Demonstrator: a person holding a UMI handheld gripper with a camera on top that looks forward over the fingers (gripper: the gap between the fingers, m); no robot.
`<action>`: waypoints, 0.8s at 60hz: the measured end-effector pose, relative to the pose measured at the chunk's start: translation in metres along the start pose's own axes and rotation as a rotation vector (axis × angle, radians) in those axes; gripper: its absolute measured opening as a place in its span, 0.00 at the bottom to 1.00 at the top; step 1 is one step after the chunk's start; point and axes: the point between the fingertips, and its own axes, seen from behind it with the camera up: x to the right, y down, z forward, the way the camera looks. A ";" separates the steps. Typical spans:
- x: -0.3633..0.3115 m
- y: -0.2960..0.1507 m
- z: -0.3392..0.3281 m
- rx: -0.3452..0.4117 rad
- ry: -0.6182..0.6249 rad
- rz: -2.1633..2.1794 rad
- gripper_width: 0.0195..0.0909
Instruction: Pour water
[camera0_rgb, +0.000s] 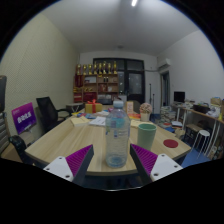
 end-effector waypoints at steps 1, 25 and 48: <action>0.003 0.001 0.007 0.003 0.007 0.005 0.89; 0.015 0.001 0.134 0.048 0.004 -0.064 0.56; -0.031 -0.058 0.139 -0.059 -0.272 0.525 0.33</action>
